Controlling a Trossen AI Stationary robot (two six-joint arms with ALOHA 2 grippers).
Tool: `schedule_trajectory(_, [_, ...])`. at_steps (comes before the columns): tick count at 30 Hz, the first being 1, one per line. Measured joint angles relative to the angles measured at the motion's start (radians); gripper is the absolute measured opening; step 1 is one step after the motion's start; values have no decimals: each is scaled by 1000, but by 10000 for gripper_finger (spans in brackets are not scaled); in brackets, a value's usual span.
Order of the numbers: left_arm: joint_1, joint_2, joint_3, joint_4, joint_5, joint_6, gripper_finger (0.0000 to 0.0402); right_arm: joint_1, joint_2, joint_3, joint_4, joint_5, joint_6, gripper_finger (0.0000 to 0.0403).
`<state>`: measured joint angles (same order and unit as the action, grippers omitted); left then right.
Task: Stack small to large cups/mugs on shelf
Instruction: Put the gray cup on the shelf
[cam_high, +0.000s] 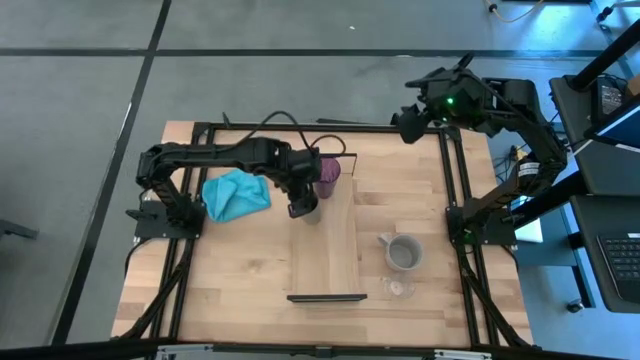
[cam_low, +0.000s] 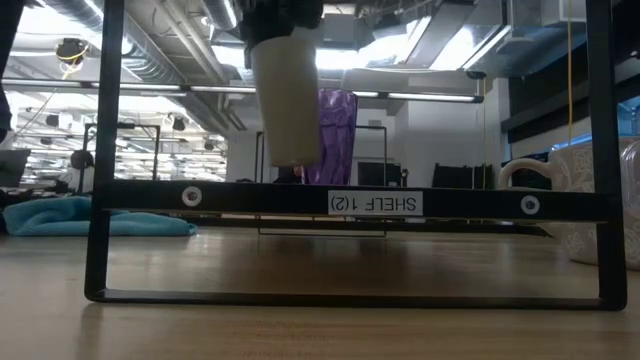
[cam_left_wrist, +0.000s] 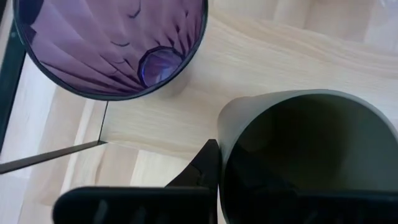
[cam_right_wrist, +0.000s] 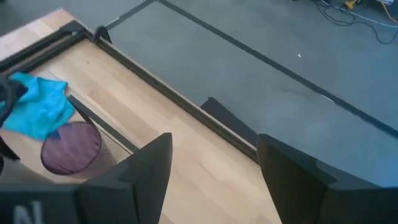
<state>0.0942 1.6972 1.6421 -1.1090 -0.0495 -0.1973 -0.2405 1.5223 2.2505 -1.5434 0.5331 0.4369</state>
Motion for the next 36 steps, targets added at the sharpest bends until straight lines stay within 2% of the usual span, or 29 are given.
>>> schedule_trajectory(5, [-7,0,0,47,-43,-55,0,0,0,0,14,-1,30,237])
schedule_trajectory(17, [-36,0,0,83,-74,-187,1,22,0,0,14,0,105,237])
schedule_trajectory(36, [-44,64,0,103,-87,-167,5,30,0,0,15,40,121,237])
